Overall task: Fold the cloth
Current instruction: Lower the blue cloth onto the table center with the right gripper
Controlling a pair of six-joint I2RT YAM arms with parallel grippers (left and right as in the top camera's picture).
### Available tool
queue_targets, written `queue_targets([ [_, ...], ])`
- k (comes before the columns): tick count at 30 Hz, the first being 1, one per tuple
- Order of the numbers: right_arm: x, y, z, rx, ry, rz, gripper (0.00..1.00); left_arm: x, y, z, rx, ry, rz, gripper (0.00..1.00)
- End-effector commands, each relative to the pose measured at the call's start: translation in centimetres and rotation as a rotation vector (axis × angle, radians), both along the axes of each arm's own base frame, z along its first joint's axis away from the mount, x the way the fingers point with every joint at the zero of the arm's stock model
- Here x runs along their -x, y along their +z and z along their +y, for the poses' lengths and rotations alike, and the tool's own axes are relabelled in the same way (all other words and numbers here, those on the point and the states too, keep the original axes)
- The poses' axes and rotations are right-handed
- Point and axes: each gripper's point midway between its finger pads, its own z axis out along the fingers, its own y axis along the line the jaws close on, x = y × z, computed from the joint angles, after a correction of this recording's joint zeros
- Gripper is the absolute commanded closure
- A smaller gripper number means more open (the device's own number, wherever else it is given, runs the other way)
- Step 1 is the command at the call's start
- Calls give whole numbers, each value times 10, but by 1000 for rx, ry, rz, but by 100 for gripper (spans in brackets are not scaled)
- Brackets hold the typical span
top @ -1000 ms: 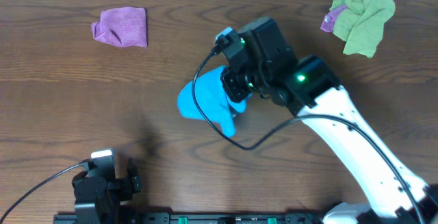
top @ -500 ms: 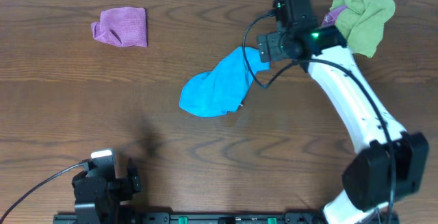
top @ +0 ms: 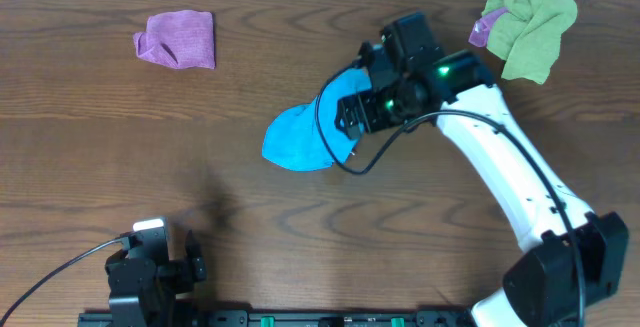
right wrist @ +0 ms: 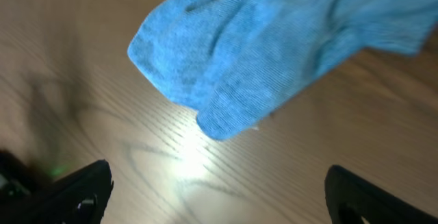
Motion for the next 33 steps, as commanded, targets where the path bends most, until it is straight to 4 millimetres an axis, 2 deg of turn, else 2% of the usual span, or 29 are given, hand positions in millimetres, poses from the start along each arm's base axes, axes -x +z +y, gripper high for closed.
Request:
queue_targets([
  [1, 21, -34, 6, -19, -37, 124, 11, 1, 1, 3, -6, 19, -5, 5],
  [3, 27, -51, 6, -37, -66, 162, 24, 1, 1, 3, -6, 19, -5, 5],
  [6, 32, -67, 14, -94, -77, 184, 33, 1, 1, 3, -6, 19, -5, 5],
  [13, 34, -87, 15, -120, -138, 201, 33, 1, 1, 3, -6, 19, -5, 5],
  [24, 24, -102, 28, -146, -164, 174, 35, 1, 1, 3, -6, 20, -5, 5],
  [33, 24, -117, 25, -113, -174, 195, 34, 1, 1, 3, -6, 19, -5, 5],
])
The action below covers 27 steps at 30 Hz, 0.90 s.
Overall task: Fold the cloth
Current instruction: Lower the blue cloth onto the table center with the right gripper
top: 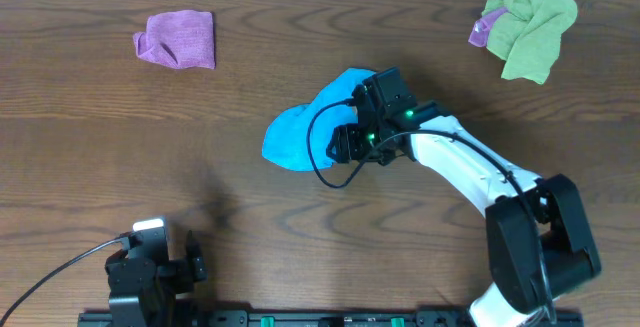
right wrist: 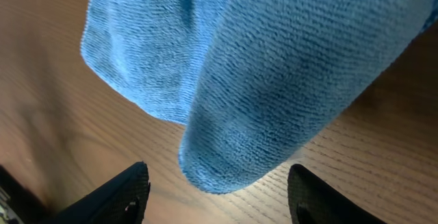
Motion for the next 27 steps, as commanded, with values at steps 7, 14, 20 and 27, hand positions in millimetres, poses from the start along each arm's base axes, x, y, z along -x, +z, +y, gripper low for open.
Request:
queue_targets([
  [7, 1, -19, -2, 59, -16, 12, 34, 1, 1, 3, -6, 20, -5, 5],
  [14, -6, -31, 1, 57, -26, 8, 50, 1, 1, 3, -6, 19, -5, 5],
  [20, -15, -29, -11, 115, -59, -32, 94, 1, 1, 3, -6, 19, -5, 5],
  [27, -19, -3, -32, 158, -93, -86, 99, 1, 1, 3, -6, 19, -5, 5],
])
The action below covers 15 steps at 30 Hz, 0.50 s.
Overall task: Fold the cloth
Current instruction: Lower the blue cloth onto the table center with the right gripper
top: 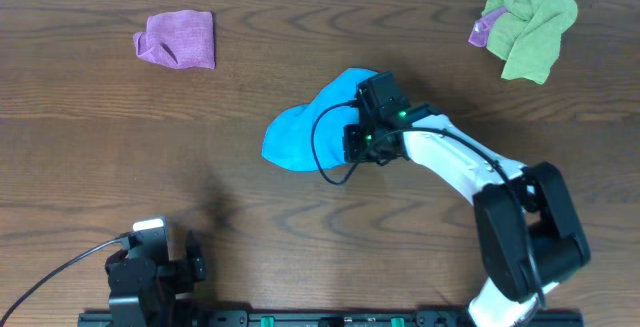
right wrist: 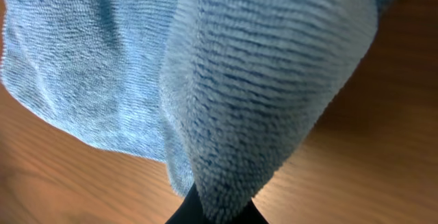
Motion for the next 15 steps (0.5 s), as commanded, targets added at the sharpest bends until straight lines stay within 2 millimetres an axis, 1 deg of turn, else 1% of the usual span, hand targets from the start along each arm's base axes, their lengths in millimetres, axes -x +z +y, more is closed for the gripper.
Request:
queue_targets([
  [1, -4, 23, -17, 50, -15, -68, 99, 1, 1, 3, -6, 19, -6, 5],
  [8, 20, 42, -53, 211, 1, -60, 99, 1, 1, 3, -6, 19, -7, 5],
  [11, 31, 44, -69, 288, 1, -36, 95, 1, 1, 3, -6, 19, -7, 5],
  [15, 48, 42, -99, 441, -10, 18, 95, 1, 1, 3, -6, 19, -6, 5],
])
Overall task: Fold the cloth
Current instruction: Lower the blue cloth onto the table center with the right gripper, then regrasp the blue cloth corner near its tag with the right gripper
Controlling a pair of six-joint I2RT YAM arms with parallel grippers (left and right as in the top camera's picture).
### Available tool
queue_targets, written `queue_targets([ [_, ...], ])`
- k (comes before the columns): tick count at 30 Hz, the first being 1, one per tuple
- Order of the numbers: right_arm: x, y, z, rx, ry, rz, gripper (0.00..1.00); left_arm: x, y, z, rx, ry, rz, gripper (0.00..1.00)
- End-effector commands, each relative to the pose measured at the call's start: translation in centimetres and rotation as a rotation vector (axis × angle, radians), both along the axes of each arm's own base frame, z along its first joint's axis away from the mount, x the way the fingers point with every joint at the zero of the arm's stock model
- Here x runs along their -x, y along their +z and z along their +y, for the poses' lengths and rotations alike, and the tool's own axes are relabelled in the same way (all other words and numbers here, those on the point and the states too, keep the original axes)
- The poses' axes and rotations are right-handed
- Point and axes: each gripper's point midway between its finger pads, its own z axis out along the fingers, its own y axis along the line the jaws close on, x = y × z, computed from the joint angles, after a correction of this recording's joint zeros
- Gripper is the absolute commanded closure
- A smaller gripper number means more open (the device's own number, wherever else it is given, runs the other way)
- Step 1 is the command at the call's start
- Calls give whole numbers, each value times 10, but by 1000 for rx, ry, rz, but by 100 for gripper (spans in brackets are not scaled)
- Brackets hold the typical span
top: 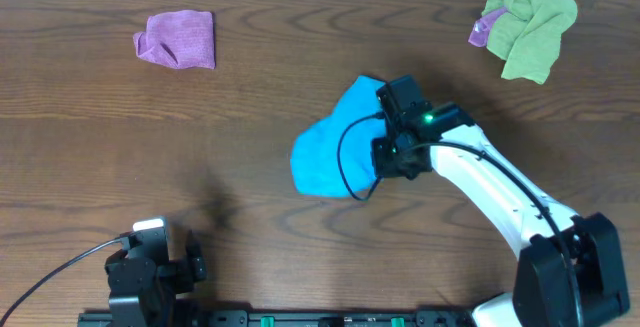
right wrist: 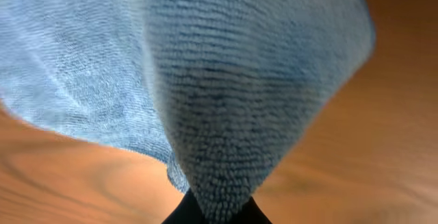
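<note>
A blue cloth lies bunched on the wooden table near its middle. My right gripper is at the cloth's right edge, shut on a fold of it. In the right wrist view the blue cloth fills the upper frame and narrows to a point pinched between the dark fingertips at the bottom edge. My left gripper rests at the front left of the table, far from the cloth; whether its jaws are open or shut cannot be made out.
A purple cloth lies at the back left. A green cloth with a purple piece under it sits crumpled at the back right. A black cable loops from the right arm over the blue cloth.
My right gripper, still shut on the cloth's edge, has moved right and toward the front. The blue cloth shifted right with it and is more bunched.
My right gripper was open above the blue cloth's right part. It then sat lower, open around a fold near the front edge. After that it was shut on that fold. Now the held fold and the cloth have shifted to the right.
</note>
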Motion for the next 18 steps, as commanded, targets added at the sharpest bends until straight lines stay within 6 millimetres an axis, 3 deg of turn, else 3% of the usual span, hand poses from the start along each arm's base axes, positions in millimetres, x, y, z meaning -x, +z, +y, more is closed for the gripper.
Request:
queue_targets([
  [1, 0, 3, -33, 170, -8, -29, 89, 1, 1, 3, -6, 20, -6, 5],
  [3, 0, 5, -48, 253, -27, -41, 71, 1, 1, 3, -6, 19, -6, 5],
  [4, -1, 7, -54, 284, -33, -49, 52, 1, 1, 3, -6, 19, -6, 5],
  [5, -2, 9, -61, 325, -59, -63, 19, 1, 1, 3, -6, 20, -6, 5],
  [6, -3, 11, -69, 368, -83, -76, 6, 1, 1, 3, -6, 19, -6, 5],
  [7, -3, 13, -75, 400, -98, -84, 1, 1, 1, 3, -6, 19, -6, 5],
  [9, -2, 16, -84, 451, -115, -94, 1, 1, 1, 3, -6, 19, -6, 5],
  [18, 3, 14, -82, 430, -143, -69, 1, 1, 1, 3, -6, 19, -6, 5],
])
